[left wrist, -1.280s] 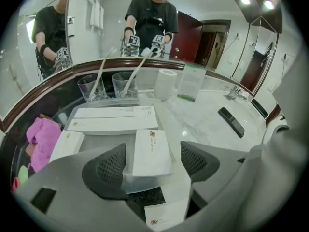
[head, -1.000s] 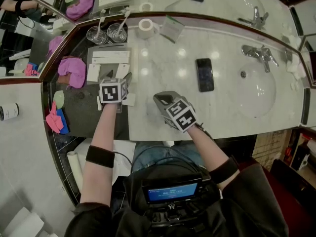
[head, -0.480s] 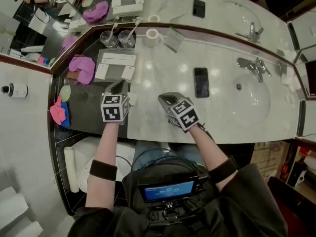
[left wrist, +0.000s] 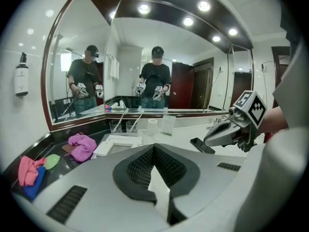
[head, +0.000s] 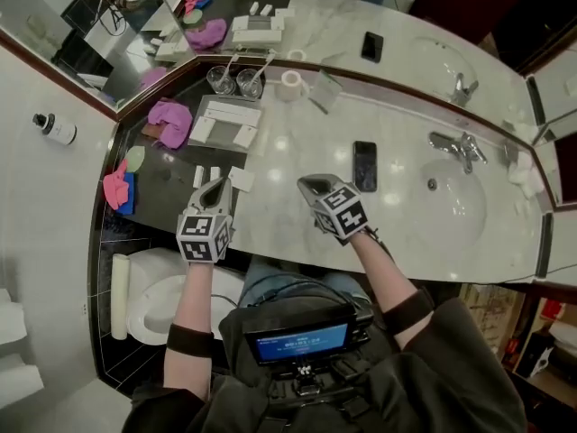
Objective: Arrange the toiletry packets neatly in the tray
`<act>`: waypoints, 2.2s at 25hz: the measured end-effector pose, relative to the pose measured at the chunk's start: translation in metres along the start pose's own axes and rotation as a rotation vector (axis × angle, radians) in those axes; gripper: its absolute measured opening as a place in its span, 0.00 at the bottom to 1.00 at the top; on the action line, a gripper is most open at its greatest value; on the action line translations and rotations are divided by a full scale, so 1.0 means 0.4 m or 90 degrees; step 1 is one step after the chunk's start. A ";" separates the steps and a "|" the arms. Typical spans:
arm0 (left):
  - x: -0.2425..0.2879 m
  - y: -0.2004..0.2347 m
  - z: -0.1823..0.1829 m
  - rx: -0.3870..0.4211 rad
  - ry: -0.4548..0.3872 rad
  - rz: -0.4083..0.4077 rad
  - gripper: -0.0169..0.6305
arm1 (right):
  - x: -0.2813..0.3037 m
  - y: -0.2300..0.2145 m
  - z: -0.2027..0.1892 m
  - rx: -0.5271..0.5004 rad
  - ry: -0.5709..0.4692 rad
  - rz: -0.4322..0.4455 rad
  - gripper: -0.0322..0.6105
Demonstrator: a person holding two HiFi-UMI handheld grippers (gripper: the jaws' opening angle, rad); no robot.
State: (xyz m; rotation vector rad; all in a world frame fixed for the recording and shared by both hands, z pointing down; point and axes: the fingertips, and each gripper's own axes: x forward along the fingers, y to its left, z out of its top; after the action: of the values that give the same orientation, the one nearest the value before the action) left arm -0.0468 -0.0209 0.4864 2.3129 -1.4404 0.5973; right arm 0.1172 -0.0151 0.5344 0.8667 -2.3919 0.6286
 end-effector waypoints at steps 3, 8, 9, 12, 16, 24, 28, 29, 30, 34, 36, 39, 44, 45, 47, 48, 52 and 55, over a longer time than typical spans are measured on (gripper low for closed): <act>-0.056 -0.012 -0.021 -0.026 -0.016 0.007 0.03 | -0.019 0.010 -0.013 -0.013 -0.004 0.008 0.06; -0.113 -0.014 -0.060 -0.053 -0.021 0.024 0.03 | -0.044 0.021 -0.031 -0.017 -0.008 0.015 0.06; -0.119 -0.011 -0.066 -0.060 -0.023 0.025 0.03 | -0.045 0.022 -0.034 -0.017 -0.009 0.014 0.06; -0.131 0.004 -0.082 -0.079 -0.025 0.028 0.03 | -0.042 0.025 -0.043 -0.015 -0.009 0.013 0.06; -0.139 0.021 -0.087 -0.065 -0.018 0.035 0.03 | -0.033 0.029 -0.046 -0.009 -0.012 0.012 0.06; -0.131 0.047 -0.079 -0.076 -0.022 0.029 0.03 | 0.004 0.040 -0.042 -0.017 -0.007 0.002 0.09; -0.126 0.066 -0.082 -0.067 -0.016 0.028 0.03 | 0.035 0.070 -0.018 -0.047 0.006 0.003 0.13; -0.124 0.073 -0.083 -0.067 -0.014 0.028 0.03 | 0.048 0.080 -0.014 -0.059 0.014 0.008 0.18; -0.123 0.081 -0.085 -0.068 -0.012 0.028 0.03 | 0.065 0.091 -0.012 -0.074 0.022 0.016 0.24; -0.109 0.112 -0.097 -0.075 0.001 0.023 0.03 | 0.140 0.135 -0.008 -0.150 0.065 0.041 0.42; -0.097 0.133 -0.105 -0.079 0.008 0.021 0.03 | 0.186 0.152 -0.012 -0.186 0.090 0.049 0.50; -0.080 0.164 -0.115 -0.085 0.013 0.015 0.03 | 0.265 0.172 -0.034 -0.217 0.133 0.062 0.61; -0.054 0.197 -0.128 -0.095 0.021 -0.001 0.03 | 0.379 0.177 -0.057 -0.236 0.195 0.068 0.69; -0.047 0.206 -0.130 -0.095 0.021 -0.003 0.03 | 0.403 0.174 -0.063 -0.240 0.207 0.069 0.70; -0.036 0.226 -0.134 -0.097 0.022 -0.006 0.03 | 0.448 0.169 -0.075 -0.249 0.234 0.071 0.70; -0.031 0.237 -0.136 -0.098 0.023 -0.008 0.03 | 0.468 0.168 -0.081 -0.252 0.247 0.073 0.70; -0.010 0.272 -0.140 -0.104 0.025 -0.017 0.03 | 0.533 0.163 -0.111 -0.257 0.292 0.084 0.70; 0.001 0.295 -0.145 -0.106 0.026 -0.020 0.03 | 0.570 0.154 -0.127 -0.261 0.317 0.084 0.70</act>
State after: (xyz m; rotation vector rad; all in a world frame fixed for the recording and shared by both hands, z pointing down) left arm -0.1627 -0.0419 0.5445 2.1774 -1.3786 0.4919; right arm -0.0604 -0.0448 0.6953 0.3296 -2.0214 0.3288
